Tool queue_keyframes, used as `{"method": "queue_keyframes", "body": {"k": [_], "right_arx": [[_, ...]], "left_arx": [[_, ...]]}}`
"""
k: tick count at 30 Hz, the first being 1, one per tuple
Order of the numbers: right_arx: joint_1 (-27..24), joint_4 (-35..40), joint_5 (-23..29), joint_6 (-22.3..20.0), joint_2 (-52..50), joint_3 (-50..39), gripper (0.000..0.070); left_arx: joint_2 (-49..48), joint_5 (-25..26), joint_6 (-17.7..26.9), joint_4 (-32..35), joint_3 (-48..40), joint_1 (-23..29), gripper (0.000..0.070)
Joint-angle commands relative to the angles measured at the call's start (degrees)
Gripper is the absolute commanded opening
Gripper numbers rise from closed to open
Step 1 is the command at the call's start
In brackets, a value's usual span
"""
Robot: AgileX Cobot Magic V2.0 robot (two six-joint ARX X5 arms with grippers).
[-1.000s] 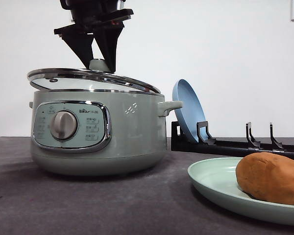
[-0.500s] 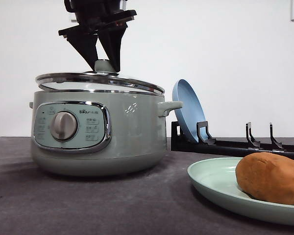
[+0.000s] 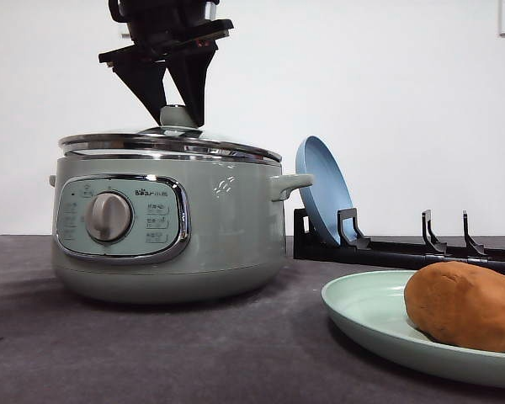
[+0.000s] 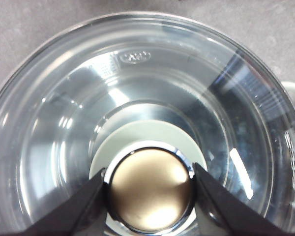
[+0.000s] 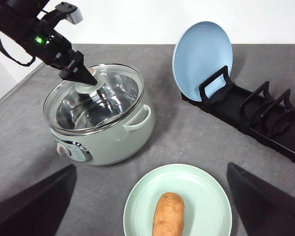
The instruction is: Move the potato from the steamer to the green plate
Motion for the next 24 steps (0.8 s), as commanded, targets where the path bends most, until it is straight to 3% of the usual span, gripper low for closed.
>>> {"method": "queue_keyframes", "body": {"k": [1, 24], "right_arx": [[0.2, 0.8, 0.2, 0.7, 0.2, 1.0, 0.0619], [0.2, 1.2, 0.0, 1.1, 0.2, 1.0, 0.0619]], "left_arx": [[1.0, 0.1, -0.3, -0.5, 1.8, -0.3, 0.0], [1.1, 0.1, -3.8, 2.0, 1.8, -0.3, 0.0]]}}
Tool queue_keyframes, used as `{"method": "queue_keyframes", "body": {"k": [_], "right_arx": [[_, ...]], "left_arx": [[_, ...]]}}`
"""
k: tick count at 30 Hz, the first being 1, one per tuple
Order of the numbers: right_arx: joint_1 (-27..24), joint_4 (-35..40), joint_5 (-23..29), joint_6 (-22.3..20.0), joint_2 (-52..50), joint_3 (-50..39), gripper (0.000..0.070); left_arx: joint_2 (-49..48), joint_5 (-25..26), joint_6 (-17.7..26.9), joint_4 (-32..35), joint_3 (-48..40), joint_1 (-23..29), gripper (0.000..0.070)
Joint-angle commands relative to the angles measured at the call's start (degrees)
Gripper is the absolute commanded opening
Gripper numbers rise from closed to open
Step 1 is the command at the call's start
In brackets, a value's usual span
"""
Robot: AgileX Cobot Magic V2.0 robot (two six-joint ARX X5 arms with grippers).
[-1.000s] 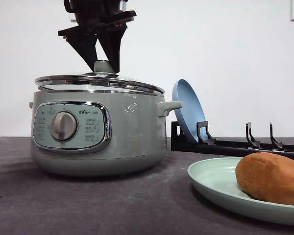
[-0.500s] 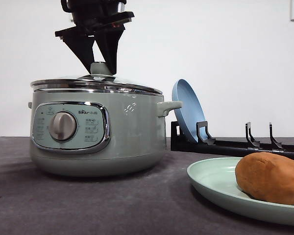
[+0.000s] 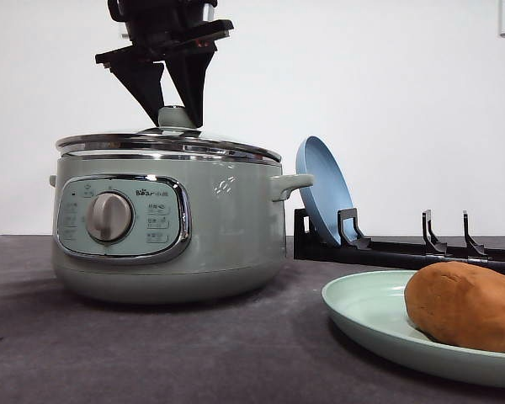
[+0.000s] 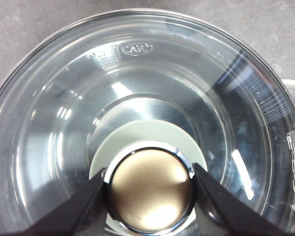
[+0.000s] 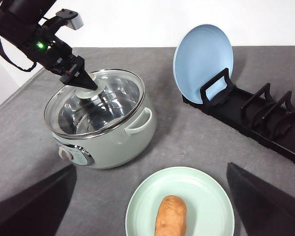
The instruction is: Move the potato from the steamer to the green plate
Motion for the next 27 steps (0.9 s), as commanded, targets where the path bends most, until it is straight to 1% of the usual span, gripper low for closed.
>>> {"method": "queue_keyframes", "body": {"k": [1, 6, 12, 16, 18, 21, 24, 27], "right_arx": [[0.2, 0.5, 0.0, 0.6, 0.2, 1.0, 0.0619], [0.2, 0.6, 0.0, 0.6, 0.2, 1.0, 0.0619], [0.2, 0.5, -0.2, 0.6, 0.2, 1.0, 0.0619], [0.2, 0.6, -0.2, 0.6, 0.2, 1.0, 0.0619], [0.2, 0.6, -0.1, 0.6, 0.2, 1.0, 0.0619], [0.2, 0.8, -0.1, 0.6, 0.2, 1.0, 0.0619], [0.2, 1.3, -0.1, 0.5, 0.2, 1.0, 0.0619], [0.2, 1.4, -0.1, 0.6, 0.2, 1.0, 0.0619]], "left_arx": [[1.1, 0.1, -1.7, 1.3, 1.8, -0.3, 0.0], [2.5, 0.1, -4.0, 0.5, 1.8, -0.3, 0.0], [4.3, 0.0, -4.1, 2.3, 1.8, -0.4, 0.0], [4.3, 0.0, -3.9, -0.8, 1.8, -0.4, 0.0], [4.3, 0.0, -3.1, -2.9, 1.8, -0.4, 0.0], [4.3, 0.0, -0.3, -3.7, 1.8, -0.4, 0.0], [4.3, 0.0, 2.0, -2.2, 1.8, -0.4, 0.0], [4.3, -0.1, 2.9, -0.3, 1.8, -0.4, 0.0]]}}
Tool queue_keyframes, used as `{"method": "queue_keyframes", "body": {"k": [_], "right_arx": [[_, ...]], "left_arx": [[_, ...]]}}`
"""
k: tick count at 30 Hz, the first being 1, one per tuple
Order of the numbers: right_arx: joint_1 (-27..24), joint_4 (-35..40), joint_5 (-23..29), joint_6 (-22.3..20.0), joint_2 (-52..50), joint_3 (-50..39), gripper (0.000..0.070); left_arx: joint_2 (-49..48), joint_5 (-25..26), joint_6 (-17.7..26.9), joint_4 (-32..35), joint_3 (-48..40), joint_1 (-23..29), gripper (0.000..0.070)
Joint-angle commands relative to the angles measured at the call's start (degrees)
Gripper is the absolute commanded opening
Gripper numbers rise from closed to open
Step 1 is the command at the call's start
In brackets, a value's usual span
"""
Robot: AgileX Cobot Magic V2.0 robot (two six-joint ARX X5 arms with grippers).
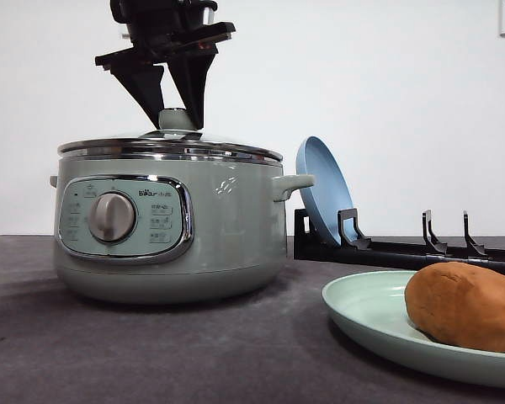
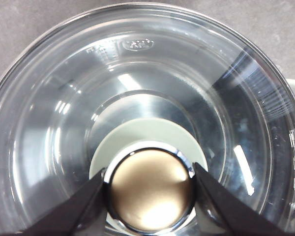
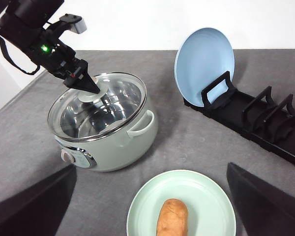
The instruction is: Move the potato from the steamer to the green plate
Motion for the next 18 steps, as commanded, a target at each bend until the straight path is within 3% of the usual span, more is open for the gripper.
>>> {"method": "queue_keyframes", "body": {"k": [1, 15, 18], "right_arx": [[0.2, 0.7, 0.0, 0.5, 0.2, 1.0, 0.0619], [0.2, 0.7, 0.0, 0.1, 0.2, 1.0, 0.0619], [0.2, 0.7, 0.0, 0.0, 0.2, 1.0, 0.0619]], "left_arx": [[3.0, -0.1, 4.2, 1.5, 0.4, -0.4, 0.0], [3.0, 0.4, 6.5, 2.8, 0.4, -0.3, 0.0], [3.0, 2.7, 6.5, 2.7, 0.4, 0.1, 0.0]]}}
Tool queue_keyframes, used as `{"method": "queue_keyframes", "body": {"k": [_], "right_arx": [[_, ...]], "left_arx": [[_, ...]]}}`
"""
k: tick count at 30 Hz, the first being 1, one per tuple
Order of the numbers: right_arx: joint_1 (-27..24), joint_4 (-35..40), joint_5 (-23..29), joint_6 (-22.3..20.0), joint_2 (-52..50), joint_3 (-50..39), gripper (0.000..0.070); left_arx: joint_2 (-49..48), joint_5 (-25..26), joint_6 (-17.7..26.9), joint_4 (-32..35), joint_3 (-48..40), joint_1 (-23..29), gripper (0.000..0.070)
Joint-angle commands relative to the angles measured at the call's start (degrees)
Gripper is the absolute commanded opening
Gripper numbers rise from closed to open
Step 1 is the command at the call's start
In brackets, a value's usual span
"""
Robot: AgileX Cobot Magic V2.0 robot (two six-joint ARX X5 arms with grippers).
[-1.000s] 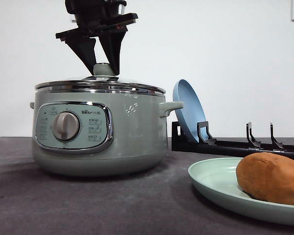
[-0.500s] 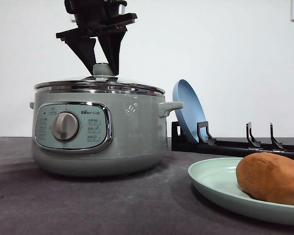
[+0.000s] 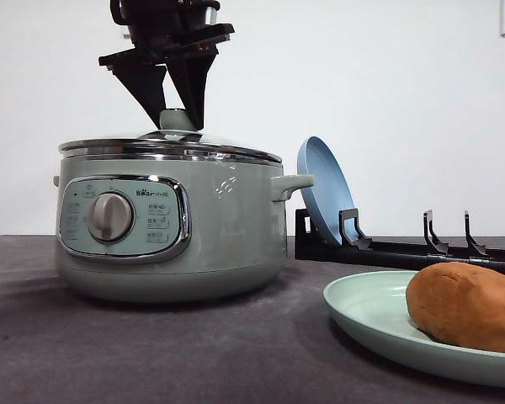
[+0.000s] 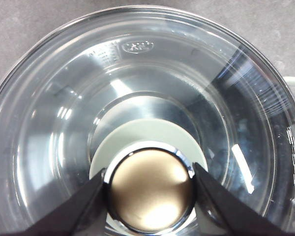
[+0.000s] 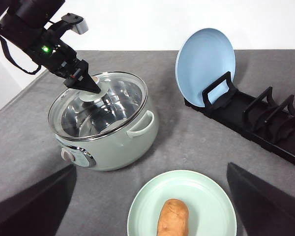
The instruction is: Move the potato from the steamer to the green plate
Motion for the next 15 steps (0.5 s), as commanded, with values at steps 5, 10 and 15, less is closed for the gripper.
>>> {"method": "queue_keyframes", "body": {"k": [5, 10, 15], "right_arx": [[0.2, 0.7, 0.0, -0.2, 0.2, 1.0, 0.0619], [0.2, 0.7, 0.0, -0.3, 0.2, 1.0, 0.0619], [0.2, 0.7, 0.0, -0.3, 0.2, 1.0, 0.0619]], "left_arx": [[2.9, 5.2, 3.5, 2.0, 0.4, 0.5, 0.0], [2.9, 5.1, 3.6, 0.2, 0.4, 1.1, 0.0], [2.9, 5.1, 3.0, -1.6, 0.4, 1.1, 0.0057]]}}
